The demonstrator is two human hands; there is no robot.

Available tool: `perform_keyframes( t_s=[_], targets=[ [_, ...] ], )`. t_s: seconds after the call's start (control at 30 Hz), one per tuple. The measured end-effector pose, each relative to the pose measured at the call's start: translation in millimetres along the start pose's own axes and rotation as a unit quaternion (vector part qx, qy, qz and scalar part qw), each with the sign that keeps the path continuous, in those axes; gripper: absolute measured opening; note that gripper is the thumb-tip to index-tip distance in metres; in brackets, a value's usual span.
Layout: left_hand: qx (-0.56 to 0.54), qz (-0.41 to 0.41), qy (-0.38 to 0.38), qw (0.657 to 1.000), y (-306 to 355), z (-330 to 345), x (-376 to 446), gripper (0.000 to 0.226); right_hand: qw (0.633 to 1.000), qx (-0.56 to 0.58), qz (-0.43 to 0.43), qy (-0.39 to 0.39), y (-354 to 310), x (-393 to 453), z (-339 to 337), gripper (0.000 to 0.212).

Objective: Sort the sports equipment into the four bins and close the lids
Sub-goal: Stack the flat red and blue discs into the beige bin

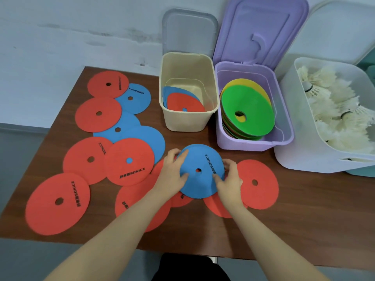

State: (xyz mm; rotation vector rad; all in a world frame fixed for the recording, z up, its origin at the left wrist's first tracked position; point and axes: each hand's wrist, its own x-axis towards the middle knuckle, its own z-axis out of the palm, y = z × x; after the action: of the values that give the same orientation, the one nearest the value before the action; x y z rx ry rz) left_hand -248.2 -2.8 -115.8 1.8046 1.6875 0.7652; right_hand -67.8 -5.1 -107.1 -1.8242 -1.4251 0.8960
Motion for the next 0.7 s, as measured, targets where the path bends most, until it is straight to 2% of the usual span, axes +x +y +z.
perform_keyframes(
  t_s=[0.17,0.33,0.47,0.53,0.6,0.7],
  targets=[
    [0.014,0.019,-0.018,1.0,31,14,5,0.069,0.998,0.035,-0.017,0.053,7,3,-27,0.04],
    [0.015,0.009,-0.055,0.998,69,54,9,0.071,0.996,-0.02,-0.007,0.087,26,9,-73,0.033],
    [-0.016,-0.012,-0.092,0.996,102,89,10,0.072,0.99,-0.115,0.057,0.057,56,24,-114,0.041],
    [-0.004,-0.025,-0.114,0.993,114,105,8,0.071,0.976,-0.193,0.099,0.02,72,28,-127,0.046],
    [0.069,-0.058,-0.139,0.986,120,117,5,0.071,0.959,-0.257,0.114,-0.013,85,28,-134,0.051],
    [0.173,-0.093,-0.167,0.966,123,123,-1,0.074,0.964,-0.248,0.091,-0.028,95,24,-135,0.057]
  ],
)
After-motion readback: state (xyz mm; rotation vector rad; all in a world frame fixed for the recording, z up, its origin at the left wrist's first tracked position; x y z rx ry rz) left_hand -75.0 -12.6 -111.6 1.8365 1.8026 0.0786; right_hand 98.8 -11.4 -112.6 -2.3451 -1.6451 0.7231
